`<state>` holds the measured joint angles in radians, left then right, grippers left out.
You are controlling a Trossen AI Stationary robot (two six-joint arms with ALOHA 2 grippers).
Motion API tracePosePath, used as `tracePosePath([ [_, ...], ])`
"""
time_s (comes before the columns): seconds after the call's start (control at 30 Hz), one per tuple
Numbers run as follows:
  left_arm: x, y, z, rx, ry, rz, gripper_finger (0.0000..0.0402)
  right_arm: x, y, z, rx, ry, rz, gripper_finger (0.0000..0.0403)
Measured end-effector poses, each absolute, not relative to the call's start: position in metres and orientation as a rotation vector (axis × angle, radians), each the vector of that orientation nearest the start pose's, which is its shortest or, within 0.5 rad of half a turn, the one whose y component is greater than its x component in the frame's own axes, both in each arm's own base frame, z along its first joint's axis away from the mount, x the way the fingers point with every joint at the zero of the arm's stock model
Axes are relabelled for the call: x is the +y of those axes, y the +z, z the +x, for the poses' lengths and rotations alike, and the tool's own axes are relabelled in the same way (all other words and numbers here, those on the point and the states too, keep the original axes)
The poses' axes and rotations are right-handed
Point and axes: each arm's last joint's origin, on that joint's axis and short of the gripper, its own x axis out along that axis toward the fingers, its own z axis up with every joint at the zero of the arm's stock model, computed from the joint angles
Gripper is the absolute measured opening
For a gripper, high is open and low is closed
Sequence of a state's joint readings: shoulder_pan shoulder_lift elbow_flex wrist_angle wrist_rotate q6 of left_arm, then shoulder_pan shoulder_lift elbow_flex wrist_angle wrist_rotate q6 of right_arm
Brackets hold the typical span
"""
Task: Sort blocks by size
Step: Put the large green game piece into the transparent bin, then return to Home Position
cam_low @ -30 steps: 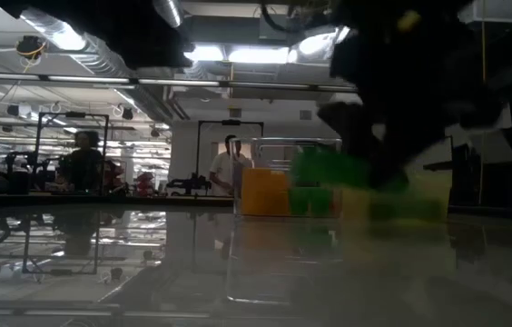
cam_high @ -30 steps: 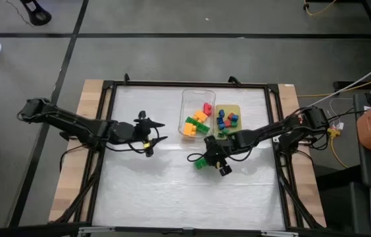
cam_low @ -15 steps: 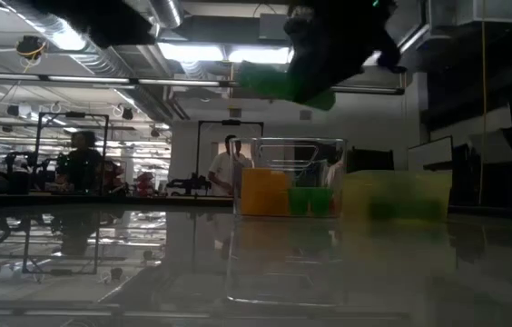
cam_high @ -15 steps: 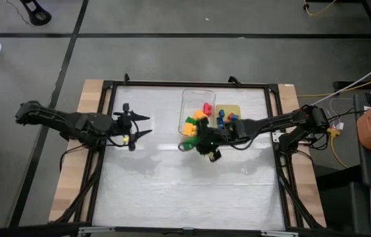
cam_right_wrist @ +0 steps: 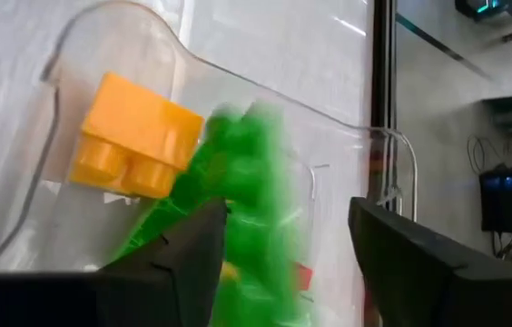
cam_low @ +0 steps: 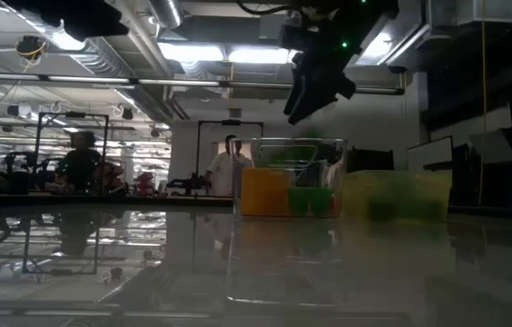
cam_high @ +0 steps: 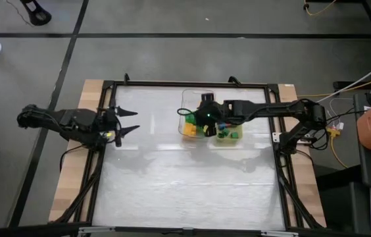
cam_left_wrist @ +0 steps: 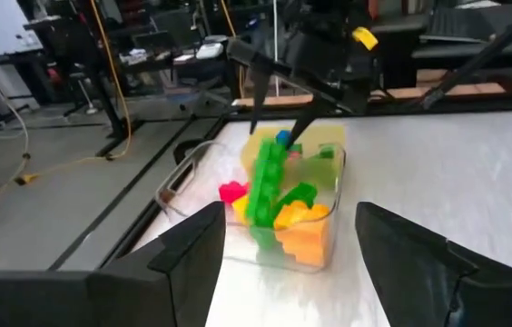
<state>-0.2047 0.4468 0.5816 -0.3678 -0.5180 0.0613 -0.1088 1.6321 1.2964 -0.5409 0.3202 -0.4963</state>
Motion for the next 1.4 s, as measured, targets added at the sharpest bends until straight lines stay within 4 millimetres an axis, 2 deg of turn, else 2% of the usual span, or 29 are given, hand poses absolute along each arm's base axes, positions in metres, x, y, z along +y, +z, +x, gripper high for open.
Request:
tracePosePath([
  [0.27, -0.006, 0.282, 0.099, 0.290, 0.303, 0.162, 0.0235, -0.048, 0.272, 0.345, 0.946, -0.207, -0.541, 0.0260],
  [0.4, -0.005, 0.279, 0.097, 0.319, 0.319, 0.127, 0.0235, -0.048, 0.287, 0.336, 0.906, -0.280, -0.496, 0.0261],
  [0.53, -0.003, 0.279, 0.089, 0.301, 0.327, 0.091, 0.0235, -0.048, 0.311, 0.313, 0.885, -0.292, -0.460, 0.0261],
  [0.77, 0.000, 0.284, 0.070, 0.199, 0.313, 0.046, 0.0235, -0.055, 0.355, 0.253, 0.805, -0.251, -0.297, 0.0261],
  [0.9, 0.001, 0.268, 0.067, 0.171, 0.314, 0.014, 0.0235, -0.053, 0.369, 0.224, 0.738, -0.195, -0.222, 0.0262],
  [1.03, 0.000, 0.243, 0.070, 0.121, 0.304, -0.025, 0.0235, -0.046, 0.370, 0.197, 0.686, -0.193, -0.176, 0.0262],
  [1.17, -0.001, 0.228, 0.071, 0.053, 0.280, -0.051, 0.0235, -0.040, 0.364, 0.170, 0.626, -0.217, -0.106, 0.0262],
  [1.4, -0.002, 0.207, 0.079, 0.033, 0.278, -0.059, 0.0235, -0.031, 0.335, 0.133, 0.454, -0.236, -0.004, 0.0262],
])
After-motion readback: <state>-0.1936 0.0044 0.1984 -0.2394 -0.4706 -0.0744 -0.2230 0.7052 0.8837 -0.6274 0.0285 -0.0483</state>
